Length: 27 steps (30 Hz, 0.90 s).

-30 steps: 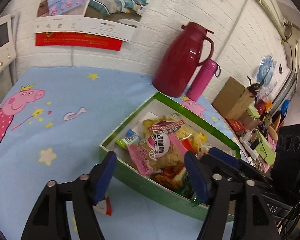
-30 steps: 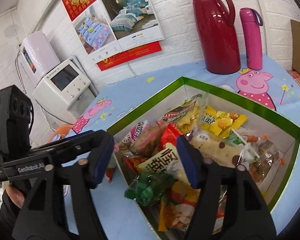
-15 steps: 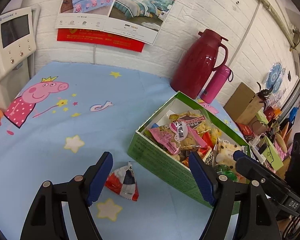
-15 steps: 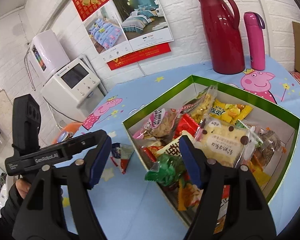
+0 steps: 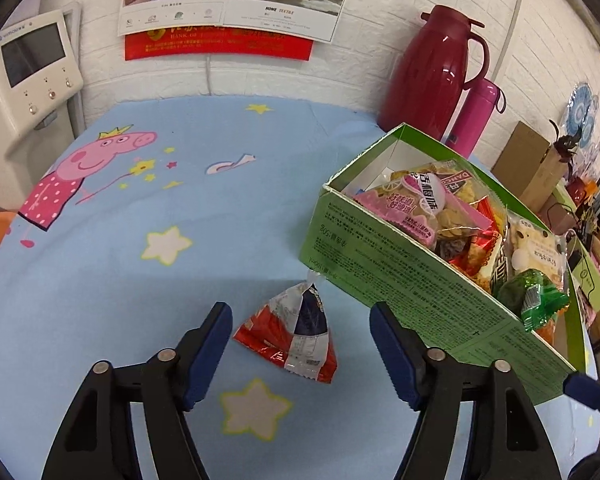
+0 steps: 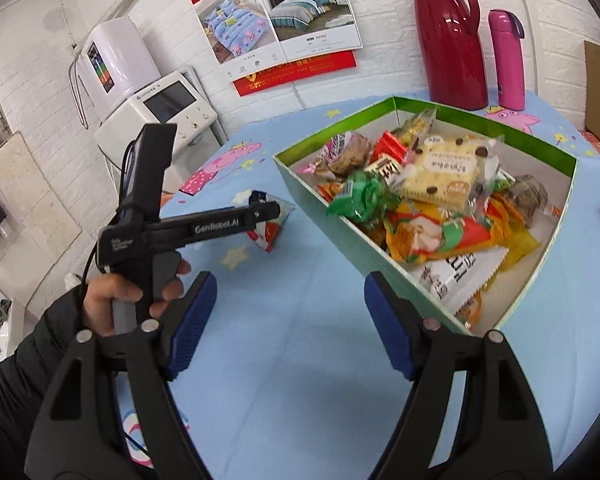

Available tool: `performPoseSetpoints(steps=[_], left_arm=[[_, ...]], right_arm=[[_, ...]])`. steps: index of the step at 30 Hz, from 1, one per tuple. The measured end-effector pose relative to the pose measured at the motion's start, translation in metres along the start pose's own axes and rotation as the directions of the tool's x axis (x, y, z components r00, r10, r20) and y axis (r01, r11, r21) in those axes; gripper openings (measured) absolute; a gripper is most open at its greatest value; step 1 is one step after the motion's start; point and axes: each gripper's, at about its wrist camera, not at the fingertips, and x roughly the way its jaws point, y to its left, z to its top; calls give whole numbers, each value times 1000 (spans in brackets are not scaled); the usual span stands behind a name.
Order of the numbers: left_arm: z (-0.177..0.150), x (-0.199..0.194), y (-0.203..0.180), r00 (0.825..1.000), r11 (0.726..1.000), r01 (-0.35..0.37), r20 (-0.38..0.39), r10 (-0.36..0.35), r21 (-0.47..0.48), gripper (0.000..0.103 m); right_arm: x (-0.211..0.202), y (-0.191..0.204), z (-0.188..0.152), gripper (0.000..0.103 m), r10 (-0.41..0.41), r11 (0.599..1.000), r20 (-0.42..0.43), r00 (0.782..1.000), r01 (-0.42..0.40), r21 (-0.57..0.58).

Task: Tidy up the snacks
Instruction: 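Grasp the red-white-blue candy packet with the left gripper, then the right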

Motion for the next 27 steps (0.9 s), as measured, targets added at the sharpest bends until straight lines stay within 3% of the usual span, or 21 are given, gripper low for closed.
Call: performPoseSetpoints(steps=[3, 9, 15, 16, 17, 19, 23, 27], left_arm=[[1, 13, 0, 1000, 1000, 10, -27, -10, -6, 41], [-16, -4, -7, 997, 998, 61, -48, -60, 10, 34], [-92, -56, -36, 982, 978, 175, -88, -166, 113, 35], [-103, -64, -40, 982, 976, 178, -90, -167, 124, 38], [-113, -72, -42, 982, 977, 173, -97, -162, 126, 49], [-131, -85, -41, 980, 978, 185, -96, -176, 99, 62], [-151, -100, -32, 975, 977, 210, -76, -208, 30, 63], [-157, -102, -26, 980, 981, 193, -50, -192, 7, 63]], right_arm=[[1, -11, -9, 77, -9, 999, -16, 1000, 10, 38], [-3, -15, -20, 77, 13, 997, -26, 1000, -11, 72], [-2, -12, -36, 77, 58, 995, -62, 996, -53, 86], [-1, -11, -40, 77, 72, 994, -74, 995, -65, 91], [0, -10, -42, 77, 83, 993, -84, 993, -75, 95], [1, -6, -47, 77, 103, 991, -101, 990, -94, 91], [7, 1, -49, 77, 154, 984, -131, 979, -140, 106], [18, 15, -47, 77, 202, 978, -171, 964, -188, 96]])
